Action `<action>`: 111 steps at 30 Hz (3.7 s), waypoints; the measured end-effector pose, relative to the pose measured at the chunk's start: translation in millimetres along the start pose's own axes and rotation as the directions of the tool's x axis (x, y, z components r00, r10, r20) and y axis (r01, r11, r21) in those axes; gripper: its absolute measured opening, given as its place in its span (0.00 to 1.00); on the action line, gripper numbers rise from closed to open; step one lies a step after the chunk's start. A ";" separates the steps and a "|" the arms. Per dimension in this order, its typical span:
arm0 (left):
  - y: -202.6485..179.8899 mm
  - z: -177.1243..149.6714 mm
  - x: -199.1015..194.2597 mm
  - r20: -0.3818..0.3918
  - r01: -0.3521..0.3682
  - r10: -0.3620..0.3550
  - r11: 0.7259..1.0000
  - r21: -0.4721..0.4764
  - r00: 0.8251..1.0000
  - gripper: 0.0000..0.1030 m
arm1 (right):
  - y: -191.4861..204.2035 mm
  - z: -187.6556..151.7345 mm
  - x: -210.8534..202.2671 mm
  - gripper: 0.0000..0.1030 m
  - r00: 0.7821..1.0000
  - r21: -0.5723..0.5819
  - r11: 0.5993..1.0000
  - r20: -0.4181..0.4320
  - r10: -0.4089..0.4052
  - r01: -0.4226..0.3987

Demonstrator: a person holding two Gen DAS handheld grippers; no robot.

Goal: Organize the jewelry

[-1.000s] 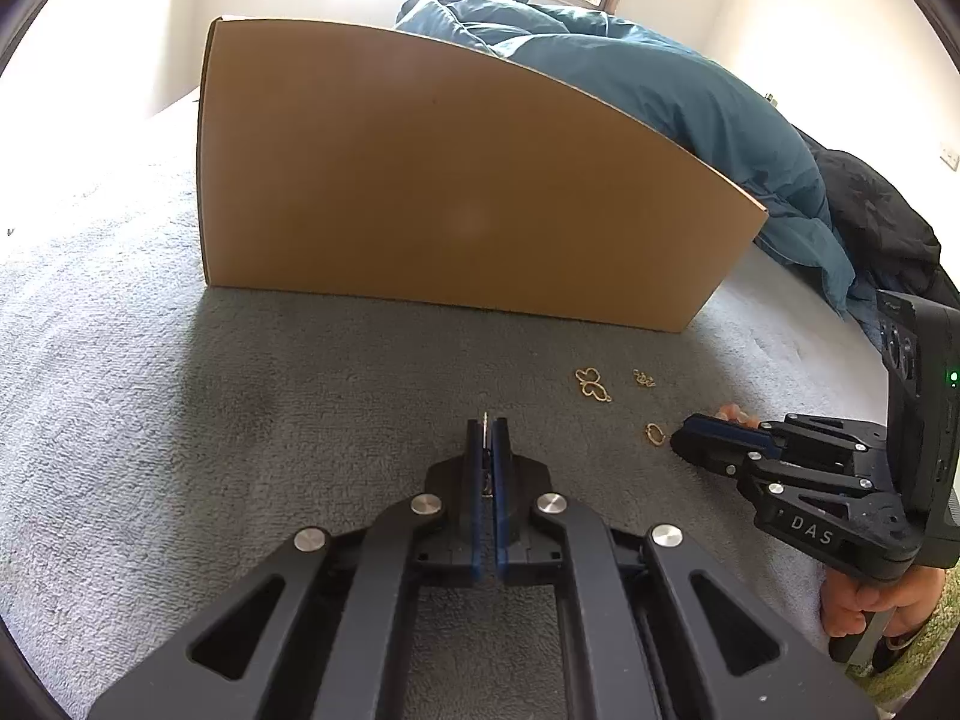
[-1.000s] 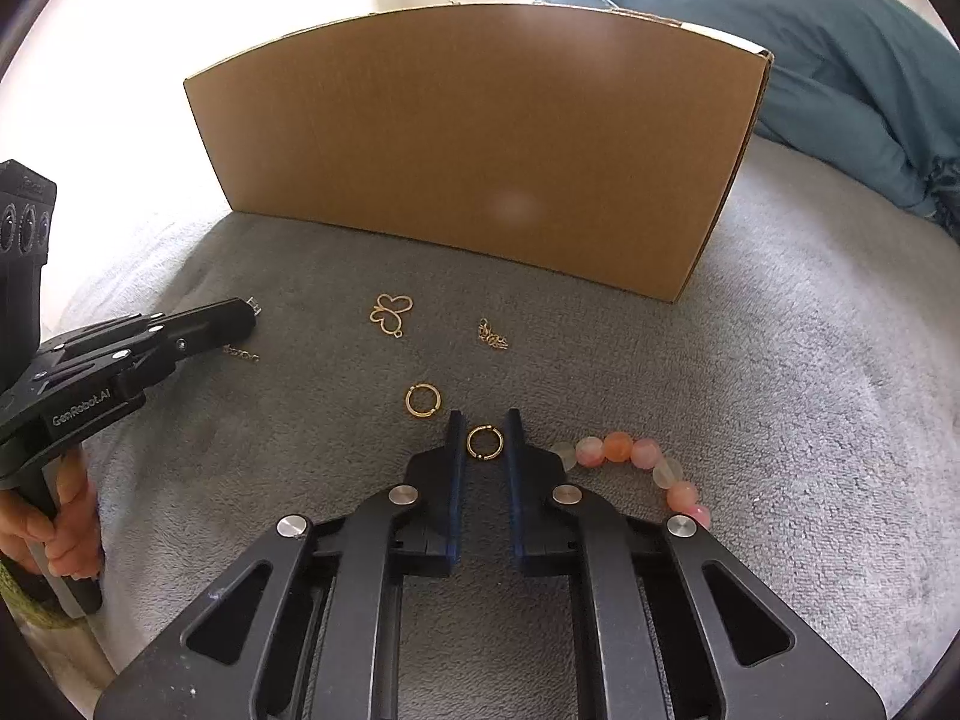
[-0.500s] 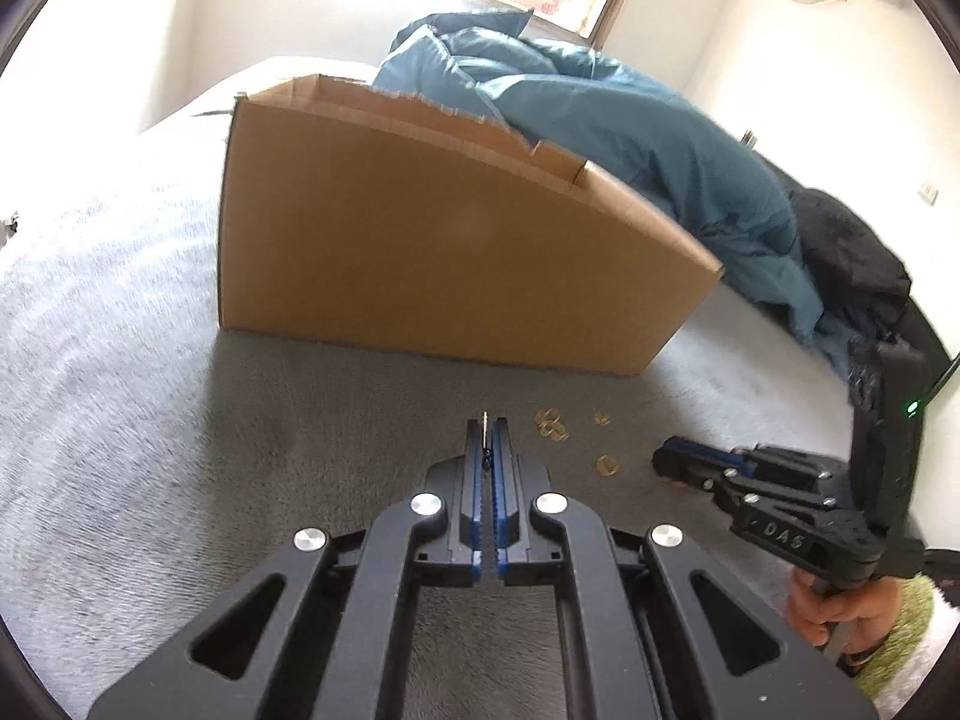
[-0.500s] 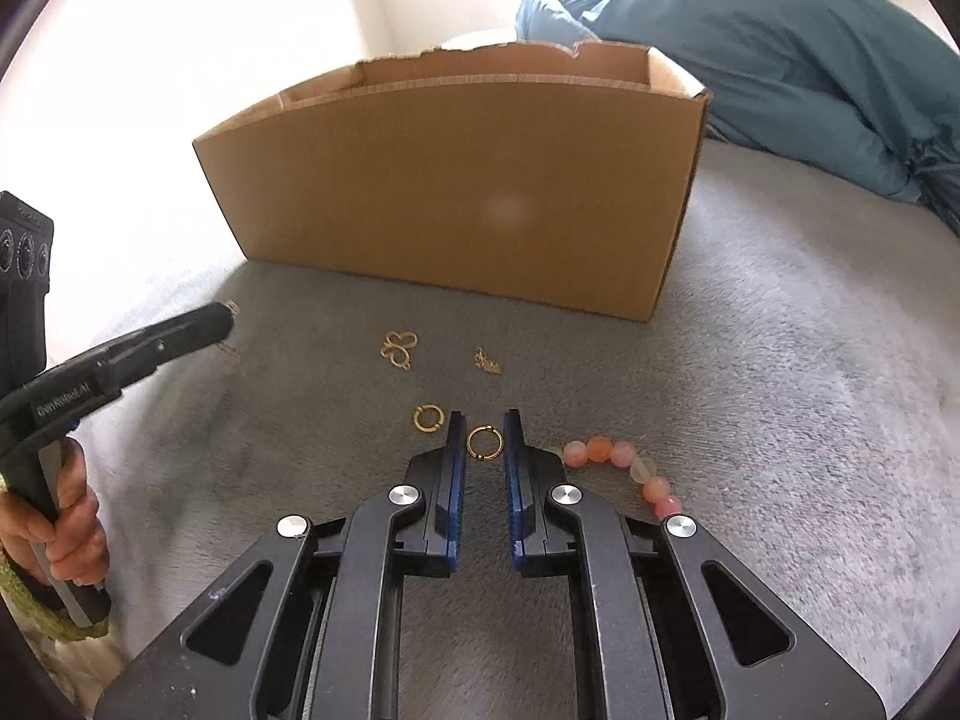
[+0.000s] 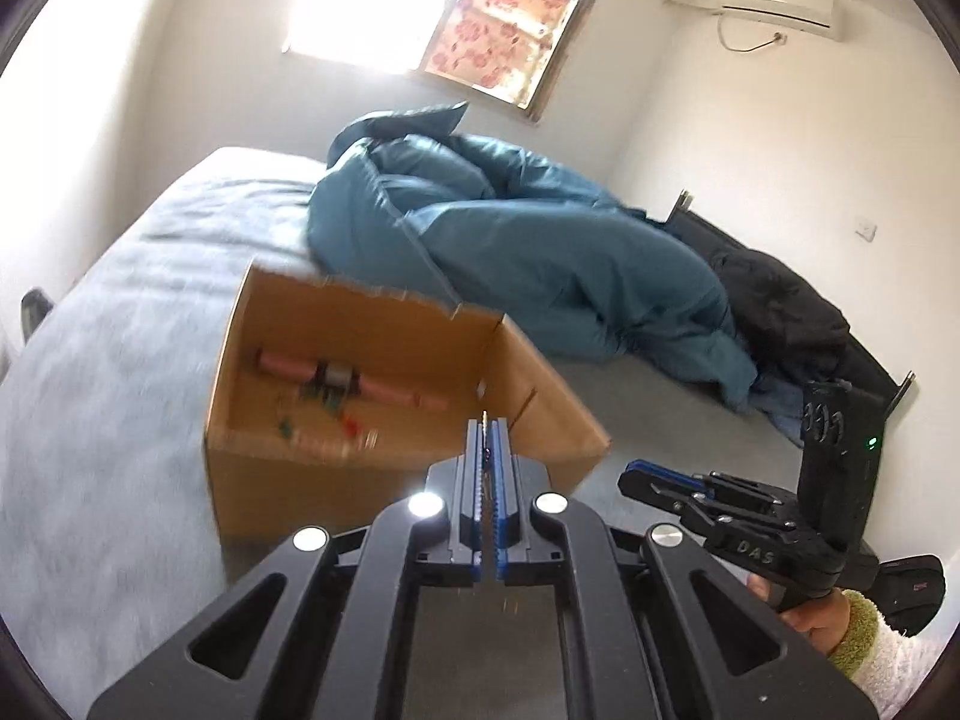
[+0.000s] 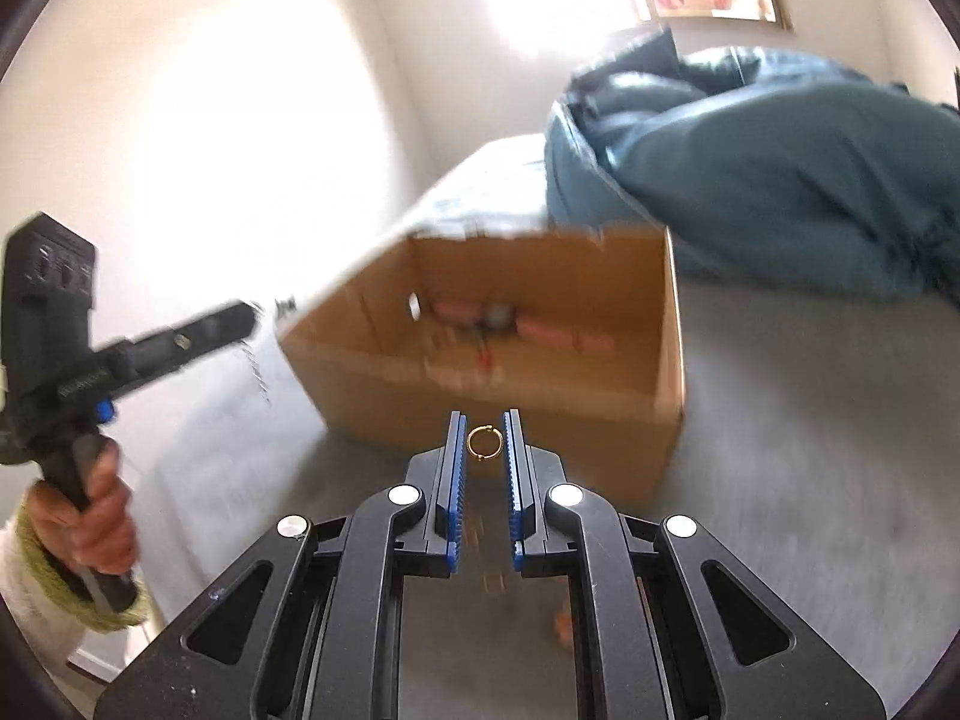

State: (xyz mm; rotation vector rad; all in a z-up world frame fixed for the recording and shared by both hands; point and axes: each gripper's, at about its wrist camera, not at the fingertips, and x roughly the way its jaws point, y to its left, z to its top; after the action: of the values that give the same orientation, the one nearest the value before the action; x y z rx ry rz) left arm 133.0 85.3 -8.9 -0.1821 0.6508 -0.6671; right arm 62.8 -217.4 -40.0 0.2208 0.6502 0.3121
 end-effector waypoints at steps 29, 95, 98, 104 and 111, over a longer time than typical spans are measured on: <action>16.9 45.5 213.1 -0.401 -0.121 0.069 0.987 -0.106 0.913 0.19 | -61.0 72.6 134.4 0.26 0.973 0.029 0.998 -0.228 -0.048 0.056; 1.1 -125.2 134.9 -0.350 -0.018 0.111 0.965 0.260 0.930 0.21 | 29.6 -97.1 129.6 0.19 0.952 -0.092 0.995 -0.299 -0.059 0.033; -0.4 -127.1 140.7 -0.367 -0.025 0.126 0.963 0.270 0.922 0.21 | 28.9 -101.8 133.9 0.16 0.950 -0.099 0.995 -0.305 -0.061 0.032; -1.0 -130.9 151.5 -0.397 -0.042 0.161 0.956 0.291 0.904 0.21 | 30.9 -107.4 142.6 0.10 0.944 -0.113 0.993 -0.320 -0.077 0.042; -8.0 -128.0 157.0 -0.386 -0.052 0.159 0.960 0.274 0.909 0.12 | 32.2 -107.6 146.7 0.10 0.949 -0.096 0.995 -0.310 -0.062 0.033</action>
State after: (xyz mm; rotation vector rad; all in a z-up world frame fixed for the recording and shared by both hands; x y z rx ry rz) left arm 144.1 -13.4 -185.6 0.2422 0.9565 -0.6827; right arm 99.2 -124.7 -195.6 0.0686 0.9521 0.3324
